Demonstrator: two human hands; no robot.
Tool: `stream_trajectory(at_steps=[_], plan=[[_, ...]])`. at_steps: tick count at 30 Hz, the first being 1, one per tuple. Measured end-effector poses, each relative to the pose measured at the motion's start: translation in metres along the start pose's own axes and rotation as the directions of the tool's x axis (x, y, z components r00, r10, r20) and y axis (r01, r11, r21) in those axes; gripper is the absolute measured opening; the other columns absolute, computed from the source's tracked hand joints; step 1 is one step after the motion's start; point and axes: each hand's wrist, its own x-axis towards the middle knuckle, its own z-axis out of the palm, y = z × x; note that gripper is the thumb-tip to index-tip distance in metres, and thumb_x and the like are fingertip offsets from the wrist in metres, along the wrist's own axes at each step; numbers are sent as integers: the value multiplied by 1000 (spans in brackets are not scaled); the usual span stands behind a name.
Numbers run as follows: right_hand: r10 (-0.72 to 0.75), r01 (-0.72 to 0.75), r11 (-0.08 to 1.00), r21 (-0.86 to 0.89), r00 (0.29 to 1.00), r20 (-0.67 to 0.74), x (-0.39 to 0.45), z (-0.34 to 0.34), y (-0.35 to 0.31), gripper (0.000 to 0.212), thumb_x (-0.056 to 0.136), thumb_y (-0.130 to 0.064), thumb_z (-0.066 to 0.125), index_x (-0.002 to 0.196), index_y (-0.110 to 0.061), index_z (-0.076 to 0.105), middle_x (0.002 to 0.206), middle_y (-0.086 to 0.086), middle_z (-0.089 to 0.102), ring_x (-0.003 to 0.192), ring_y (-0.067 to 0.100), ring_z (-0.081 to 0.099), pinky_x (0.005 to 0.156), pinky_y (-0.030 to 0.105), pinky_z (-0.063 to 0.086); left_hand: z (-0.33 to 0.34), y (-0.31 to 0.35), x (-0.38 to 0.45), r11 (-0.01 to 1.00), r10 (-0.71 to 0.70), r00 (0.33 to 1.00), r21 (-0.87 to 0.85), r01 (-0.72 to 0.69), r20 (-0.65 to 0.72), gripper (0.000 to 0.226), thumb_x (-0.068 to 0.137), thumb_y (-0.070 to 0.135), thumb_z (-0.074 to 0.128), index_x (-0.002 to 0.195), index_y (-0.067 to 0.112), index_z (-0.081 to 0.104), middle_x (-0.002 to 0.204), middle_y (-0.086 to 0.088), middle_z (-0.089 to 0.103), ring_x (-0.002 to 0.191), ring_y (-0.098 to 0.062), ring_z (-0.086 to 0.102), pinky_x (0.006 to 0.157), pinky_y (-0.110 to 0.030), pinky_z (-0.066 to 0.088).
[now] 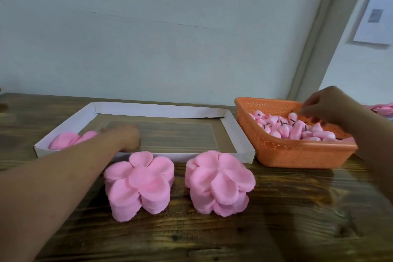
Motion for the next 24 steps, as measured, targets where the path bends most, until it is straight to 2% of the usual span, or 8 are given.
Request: stream_trajectory(at_steps=[2,5,7,9,15,19,22,24], plan=[[69,-35,980,-198,984,165,15,8,2,12,80,-7,71,82,5,69,69,18,66,59,28,59,52,28,48,0,3,2,1000,8,1000,-30,-9,-16,26,93,9,42,117,9,52,121,-12,60,97,-27,57,83,-31,46],[54,58,903,-427,968,245,30,26,8,26,81,-12,70,104,0,67,88,16,69,66,24,63,61,32,55,-1,8,2,998,7,1000,-56,-7,-2,29,94,6,40,121,7,51,124,-14,59,106,-28,58,81,-29,43],[-5,152,884,-442,948,317,38,38,13,44,81,-11,69,124,-14,58,112,12,64,84,25,65,78,38,57,-2,9,2,998,1,1000,-66,-1,7,29,95,5,39,123,6,50,126,-15,59,108,-29,58,84,-30,44],[2,196,886,-420,905,426,43,46,15,57,83,-6,65,134,-23,49,121,10,59,91,27,66,83,42,56,-1,8,3,996,1,1000,-85,-1,0,30,97,8,36,126,3,44,127,-16,58,110,-29,57,82,-29,42],[4,221,854,-471,903,430,47,60,15,38,85,-2,60,121,-14,62,109,11,65,93,28,65,84,38,55,4,4,5,950,-56,996,-310,34,-62,63,97,30,46,148,11,14,128,-19,57,107,-32,56,84,-31,43],[58,259,735,-626,896,440,40,58,12,38,91,-12,52,125,-28,59,120,8,60,107,22,57,89,28,46,3,2,0,922,-70,994,-385,33,-83,76,93,35,51,151,16,7,125,-18,59,105,-32,57,85,-32,45],[17,240,794,-559,910,414,42,56,17,22,88,-15,59,108,-10,68,104,11,66,90,22,61,78,29,48,-8,6,-9,918,-85,995,-392,59,-50,75,94,55,41,151,17,10,135,-15,53,122,-32,50,98,-38,40],[-44,238,834,-497,928,369,45,54,21,13,88,-16,59,88,-5,67,85,8,66,76,20,57,63,26,44,-26,10,-19,953,-108,987,-295,67,-123,70,93,60,35,149,21,21,140,-11,49,127,-31,45,103,-44,36]])
